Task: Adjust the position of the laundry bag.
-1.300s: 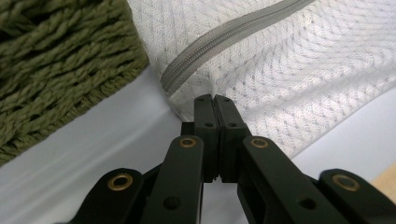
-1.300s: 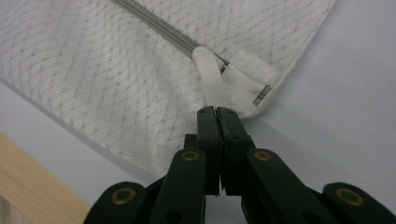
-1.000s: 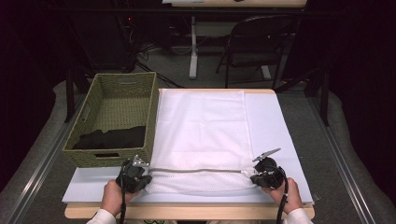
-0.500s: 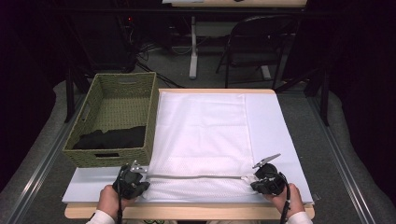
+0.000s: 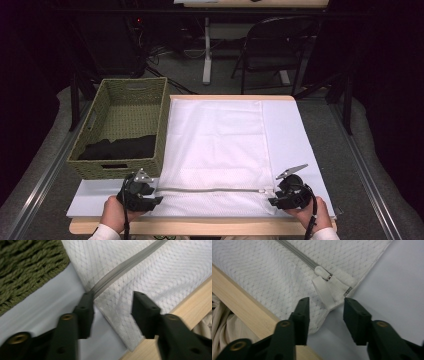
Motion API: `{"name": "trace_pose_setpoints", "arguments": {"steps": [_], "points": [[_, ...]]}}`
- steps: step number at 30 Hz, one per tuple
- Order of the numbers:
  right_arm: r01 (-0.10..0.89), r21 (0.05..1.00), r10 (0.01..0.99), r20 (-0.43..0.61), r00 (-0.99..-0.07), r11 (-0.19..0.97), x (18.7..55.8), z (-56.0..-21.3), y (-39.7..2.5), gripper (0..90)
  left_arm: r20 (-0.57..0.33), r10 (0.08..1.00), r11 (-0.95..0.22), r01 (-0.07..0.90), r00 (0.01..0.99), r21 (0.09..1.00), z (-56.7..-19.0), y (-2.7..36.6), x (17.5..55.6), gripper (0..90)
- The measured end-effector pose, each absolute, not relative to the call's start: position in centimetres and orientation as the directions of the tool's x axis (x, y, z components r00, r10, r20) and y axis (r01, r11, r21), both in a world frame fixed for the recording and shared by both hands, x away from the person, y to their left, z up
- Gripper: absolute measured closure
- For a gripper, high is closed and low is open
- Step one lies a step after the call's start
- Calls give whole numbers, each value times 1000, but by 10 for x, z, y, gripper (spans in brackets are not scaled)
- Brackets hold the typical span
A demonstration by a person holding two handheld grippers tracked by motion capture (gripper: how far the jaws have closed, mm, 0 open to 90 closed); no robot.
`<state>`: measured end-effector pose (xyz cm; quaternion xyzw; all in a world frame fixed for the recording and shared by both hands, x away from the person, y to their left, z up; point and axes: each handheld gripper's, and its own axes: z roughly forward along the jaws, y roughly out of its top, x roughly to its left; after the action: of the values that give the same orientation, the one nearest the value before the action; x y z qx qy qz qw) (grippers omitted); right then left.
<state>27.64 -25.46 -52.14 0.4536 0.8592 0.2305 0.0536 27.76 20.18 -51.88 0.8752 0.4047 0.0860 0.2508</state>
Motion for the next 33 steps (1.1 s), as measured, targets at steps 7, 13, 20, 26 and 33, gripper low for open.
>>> {"name": "trace_pose_setpoints", "arguments": {"steps": [7,13,20,26,33], "points": [[765,455,808,149,-570,455,278,-519,-261,209,-46,733,-549,631,678,548,-511,192,277,208],[755,487,815,139,-563,439,283,-517,-265,134,-37,713,-573,612,700,546,-513,183,277,180],[745,501,816,121,-565,442,293,-516,-265,151,2,684,-615,576,729,538,-518,170,276,165],[753,506,840,96,-534,421,303,-518,-270,177,7,677,-622,567,736,540,-519,165,276,161],[773,508,853,131,-505,380,311,-520,-270,191,3,670,-630,566,742,532,-521,162,278,163]]}}
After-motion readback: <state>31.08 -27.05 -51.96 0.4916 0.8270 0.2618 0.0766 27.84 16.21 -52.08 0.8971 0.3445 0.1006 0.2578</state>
